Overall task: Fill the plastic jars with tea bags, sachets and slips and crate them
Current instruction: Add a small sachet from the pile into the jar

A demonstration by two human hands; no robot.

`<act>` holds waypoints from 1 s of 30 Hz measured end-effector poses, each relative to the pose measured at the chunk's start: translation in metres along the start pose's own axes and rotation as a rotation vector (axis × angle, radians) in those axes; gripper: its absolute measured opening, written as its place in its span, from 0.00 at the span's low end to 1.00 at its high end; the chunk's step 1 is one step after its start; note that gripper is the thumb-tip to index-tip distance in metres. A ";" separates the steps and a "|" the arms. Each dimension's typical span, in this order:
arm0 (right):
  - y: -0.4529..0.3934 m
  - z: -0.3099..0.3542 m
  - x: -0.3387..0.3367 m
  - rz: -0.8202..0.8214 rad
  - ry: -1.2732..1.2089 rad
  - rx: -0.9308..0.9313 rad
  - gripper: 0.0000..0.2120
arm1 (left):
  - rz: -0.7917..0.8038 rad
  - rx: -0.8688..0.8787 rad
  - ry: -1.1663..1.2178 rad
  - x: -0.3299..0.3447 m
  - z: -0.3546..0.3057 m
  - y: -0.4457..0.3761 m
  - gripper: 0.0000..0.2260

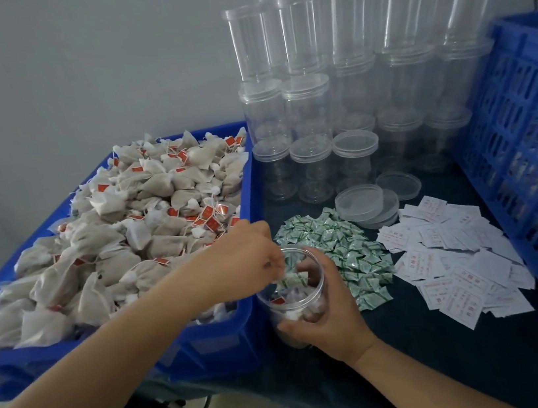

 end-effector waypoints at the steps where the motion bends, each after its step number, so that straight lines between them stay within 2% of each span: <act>1: 0.000 0.000 0.000 0.000 0.000 0.001 0.45 | -0.026 0.008 -0.033 0.002 -0.005 0.000 0.08; 6: 0.000 0.001 -0.001 0.005 0.018 -0.004 0.45 | -0.140 0.024 -0.239 0.004 -0.023 -0.004 0.09; 12: 0.000 0.006 -0.002 0.011 -0.030 0.005 0.45 | -0.160 0.010 -0.386 0.006 -0.034 -0.008 0.08; 16: 0.001 0.012 -0.012 0.014 -0.061 0.001 0.43 | -0.166 0.029 -0.335 0.003 -0.040 -0.005 0.08; 23: 0.014 0.026 -0.060 -0.078 -0.107 -0.026 0.42 | -0.213 0.156 -0.220 0.000 -0.083 -0.013 0.05; 27: 0.022 0.032 -0.087 -0.118 -0.114 -0.021 0.40 | -0.209 0.273 -0.148 -0.001 -0.111 -0.024 0.13; 30: 0.027 0.036 -0.115 -0.158 -0.095 -0.041 0.40 | -0.188 0.295 0.067 -0.008 -0.122 -0.040 0.15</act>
Point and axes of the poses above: each hand's wrist, its own y-axis away from the middle knuckle, its own x-axis out of the palm, z = x × y, the point moved 10 cm from there along -y, towards the middle knuckle, and after that the axes turned 11 degrees about -z, right-handed, at the moved point
